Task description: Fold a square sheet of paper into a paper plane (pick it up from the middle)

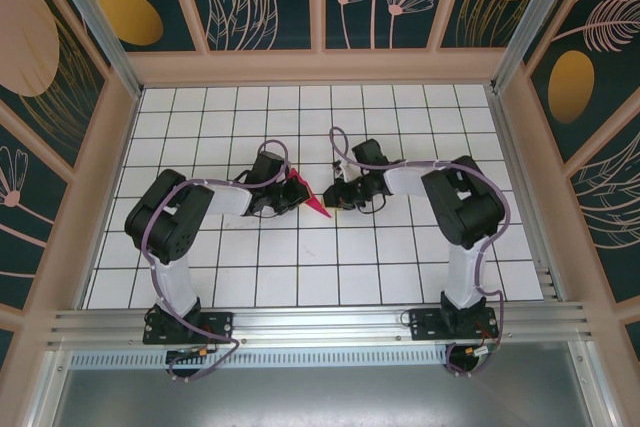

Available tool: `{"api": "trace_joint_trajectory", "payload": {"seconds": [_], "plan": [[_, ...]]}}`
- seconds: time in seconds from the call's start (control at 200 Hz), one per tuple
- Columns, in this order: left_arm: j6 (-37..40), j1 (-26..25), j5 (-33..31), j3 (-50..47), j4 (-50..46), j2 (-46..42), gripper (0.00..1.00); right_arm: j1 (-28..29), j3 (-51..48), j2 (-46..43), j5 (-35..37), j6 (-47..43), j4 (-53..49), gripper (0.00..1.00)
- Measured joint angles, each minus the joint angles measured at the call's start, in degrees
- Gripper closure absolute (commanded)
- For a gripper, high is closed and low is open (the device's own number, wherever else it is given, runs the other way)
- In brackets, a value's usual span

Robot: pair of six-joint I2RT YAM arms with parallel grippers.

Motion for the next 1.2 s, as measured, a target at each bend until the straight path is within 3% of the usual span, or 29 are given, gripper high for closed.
{"api": "trace_joint_trajectory", "payload": {"seconds": [0.165,0.405,1.196], "plan": [[0.02,-0.04,-0.11,0.13,-0.26,0.0,0.89,1.95,1.03,-3.43,3.74,-1.88,-1.86,0.87],[0.15,-0.04,-0.11,0.24,-0.48,0.0,0.89,6.71,5.2,0.57,4.46,-4.02,-4.59,0.94],[0.17,-0.26,-0.98,1.07,-2.16,0.0,0.89,4.44,5.51,3.89,4.76,-6.27,-7.72,0.97]]}}
